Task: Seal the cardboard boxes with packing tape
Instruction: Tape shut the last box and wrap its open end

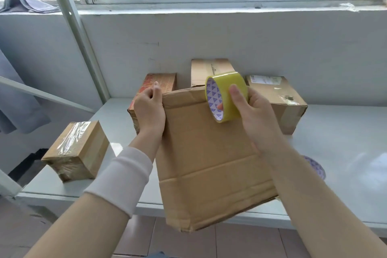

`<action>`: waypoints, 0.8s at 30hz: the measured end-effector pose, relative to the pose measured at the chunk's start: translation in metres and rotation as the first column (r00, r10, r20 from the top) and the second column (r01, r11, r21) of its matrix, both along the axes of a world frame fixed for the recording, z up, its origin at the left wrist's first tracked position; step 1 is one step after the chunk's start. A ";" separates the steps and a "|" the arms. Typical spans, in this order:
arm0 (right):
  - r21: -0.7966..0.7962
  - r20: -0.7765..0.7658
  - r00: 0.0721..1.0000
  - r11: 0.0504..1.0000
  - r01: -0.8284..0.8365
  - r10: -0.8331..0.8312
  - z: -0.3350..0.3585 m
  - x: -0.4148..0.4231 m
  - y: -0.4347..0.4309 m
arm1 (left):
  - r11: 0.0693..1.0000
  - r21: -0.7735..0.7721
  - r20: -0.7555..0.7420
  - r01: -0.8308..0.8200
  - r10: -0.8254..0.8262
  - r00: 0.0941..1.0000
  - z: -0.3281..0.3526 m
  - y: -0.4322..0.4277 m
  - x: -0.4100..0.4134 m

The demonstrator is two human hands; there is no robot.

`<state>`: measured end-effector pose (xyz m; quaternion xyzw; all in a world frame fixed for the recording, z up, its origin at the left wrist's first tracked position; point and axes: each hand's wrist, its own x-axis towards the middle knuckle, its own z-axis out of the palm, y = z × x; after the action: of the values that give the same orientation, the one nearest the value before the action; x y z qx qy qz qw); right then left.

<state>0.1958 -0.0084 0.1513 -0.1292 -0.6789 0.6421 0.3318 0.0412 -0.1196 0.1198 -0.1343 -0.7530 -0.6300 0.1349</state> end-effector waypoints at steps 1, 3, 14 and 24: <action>-0.004 -0.007 1.000 1.000 0.010 -0.010 -0.006 -0.008 0.001 | 1.000 -0.015 0.020 -0.010 0.010 1.000 -0.003 0.002 -0.006; -0.005 -0.016 1.000 1.000 0.022 -0.022 -0.012 -0.022 0.005 | 0.999 -0.041 0.055 -0.033 0.036 0.998 -0.007 0.006 -0.017; 0.106 -0.074 0.997 0.994 -0.022 0.030 -0.043 -0.055 0.025 | 0.557 -0.829 -0.125 0.043 -0.261 0.957 -0.037 0.012 0.025; 0.160 -0.094 0.995 0.987 -0.022 0.037 -0.048 -0.051 0.027 | 0.806 -0.488 0.136 0.336 -0.310 0.941 -0.012 0.011 -0.037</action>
<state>0.1445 0.0189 0.1034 -0.0612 -0.7128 0.5965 0.3639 0.0038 -0.1086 0.1083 -0.2754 -0.8602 -0.4279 -0.0328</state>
